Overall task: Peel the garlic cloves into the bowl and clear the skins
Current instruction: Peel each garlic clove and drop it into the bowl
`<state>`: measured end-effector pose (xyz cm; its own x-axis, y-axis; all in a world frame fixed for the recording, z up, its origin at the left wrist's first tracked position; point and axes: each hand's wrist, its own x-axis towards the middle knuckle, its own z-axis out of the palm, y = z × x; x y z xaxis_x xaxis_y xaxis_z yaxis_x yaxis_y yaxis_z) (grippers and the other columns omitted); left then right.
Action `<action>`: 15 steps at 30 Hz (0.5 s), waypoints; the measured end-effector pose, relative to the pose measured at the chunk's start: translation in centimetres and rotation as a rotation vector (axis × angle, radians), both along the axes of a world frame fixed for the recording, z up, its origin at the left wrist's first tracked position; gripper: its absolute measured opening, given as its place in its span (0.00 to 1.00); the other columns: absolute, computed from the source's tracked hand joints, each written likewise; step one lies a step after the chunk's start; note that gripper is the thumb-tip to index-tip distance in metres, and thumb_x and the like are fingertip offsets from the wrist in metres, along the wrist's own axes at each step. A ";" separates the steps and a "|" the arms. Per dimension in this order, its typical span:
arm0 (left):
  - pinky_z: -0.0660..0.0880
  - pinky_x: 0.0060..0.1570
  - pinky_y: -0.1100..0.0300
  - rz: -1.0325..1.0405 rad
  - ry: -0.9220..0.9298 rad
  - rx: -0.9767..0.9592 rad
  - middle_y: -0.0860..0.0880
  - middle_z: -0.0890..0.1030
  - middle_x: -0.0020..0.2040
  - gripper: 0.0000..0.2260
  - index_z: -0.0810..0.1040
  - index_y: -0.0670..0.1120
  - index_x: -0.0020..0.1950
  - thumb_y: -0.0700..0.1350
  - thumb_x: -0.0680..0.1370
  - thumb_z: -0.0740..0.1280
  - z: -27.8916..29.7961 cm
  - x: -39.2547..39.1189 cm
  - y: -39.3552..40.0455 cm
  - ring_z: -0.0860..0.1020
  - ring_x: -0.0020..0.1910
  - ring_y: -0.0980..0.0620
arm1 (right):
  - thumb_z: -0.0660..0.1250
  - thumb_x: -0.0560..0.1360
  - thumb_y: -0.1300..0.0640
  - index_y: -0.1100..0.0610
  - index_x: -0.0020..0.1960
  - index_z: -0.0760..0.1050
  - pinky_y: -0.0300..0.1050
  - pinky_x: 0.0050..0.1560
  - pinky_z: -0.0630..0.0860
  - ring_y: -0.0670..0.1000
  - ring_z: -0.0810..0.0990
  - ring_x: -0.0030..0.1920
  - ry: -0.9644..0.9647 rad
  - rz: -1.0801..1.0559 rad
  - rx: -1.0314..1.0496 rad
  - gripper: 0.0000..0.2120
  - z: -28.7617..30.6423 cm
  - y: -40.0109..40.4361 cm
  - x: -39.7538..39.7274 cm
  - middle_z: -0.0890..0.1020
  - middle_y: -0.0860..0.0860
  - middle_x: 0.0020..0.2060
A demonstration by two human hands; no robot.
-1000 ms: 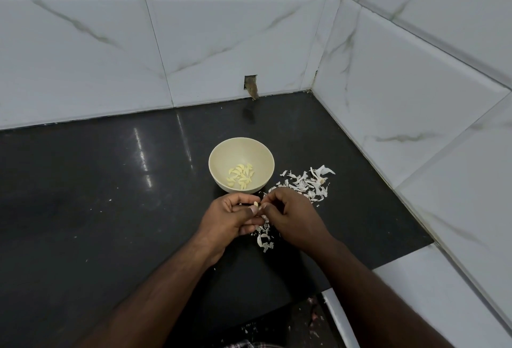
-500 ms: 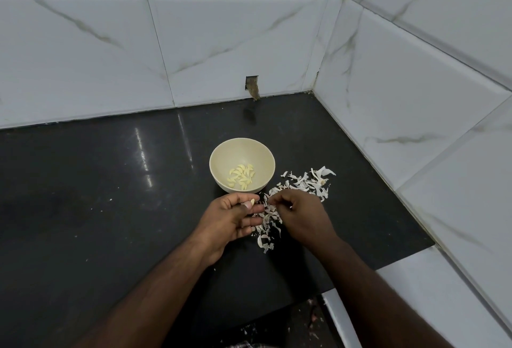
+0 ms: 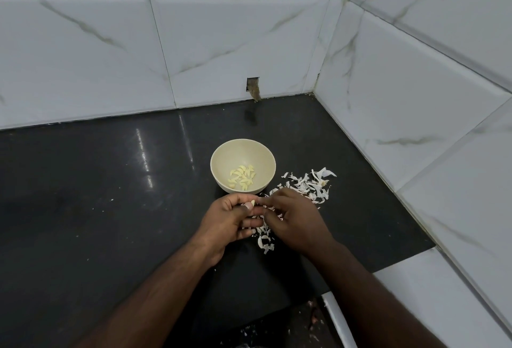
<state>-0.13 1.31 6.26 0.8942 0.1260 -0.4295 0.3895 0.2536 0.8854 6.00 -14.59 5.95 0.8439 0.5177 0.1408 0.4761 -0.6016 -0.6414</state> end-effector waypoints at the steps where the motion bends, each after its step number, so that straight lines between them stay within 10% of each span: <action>1: 0.77 0.41 0.60 0.009 -0.003 -0.008 0.45 0.87 0.50 0.09 0.80 0.44 0.61 0.41 0.84 0.61 0.1 0.0 0.0 0.85 0.44 0.52 | 0.66 0.74 0.47 0.46 0.56 0.84 0.40 0.45 0.75 0.41 0.77 0.44 -0.001 0.005 -0.011 0.13 0.0 0.0 0.0 0.79 0.41 0.44; 7: 0.77 0.43 0.58 0.023 0.006 -0.049 0.46 0.87 0.51 0.08 0.78 0.45 0.60 0.41 0.84 0.62 0.2 -0.2 0.1 0.85 0.44 0.51 | 0.72 0.73 0.51 0.47 0.43 0.81 0.41 0.43 0.73 0.41 0.77 0.40 0.032 -0.059 -0.053 0.01 0.3 -0.5 0.4 0.79 0.42 0.39; 15: 0.78 0.41 0.60 0.050 0.007 -0.021 0.47 0.86 0.54 0.08 0.82 0.46 0.58 0.40 0.83 0.65 -0.3 -0.1 0.3 0.83 0.44 0.53 | 0.65 0.81 0.53 0.47 0.62 0.80 0.39 0.52 0.77 0.38 0.82 0.46 0.170 -0.065 0.044 0.12 0.6 -0.1 0.1 0.85 0.41 0.45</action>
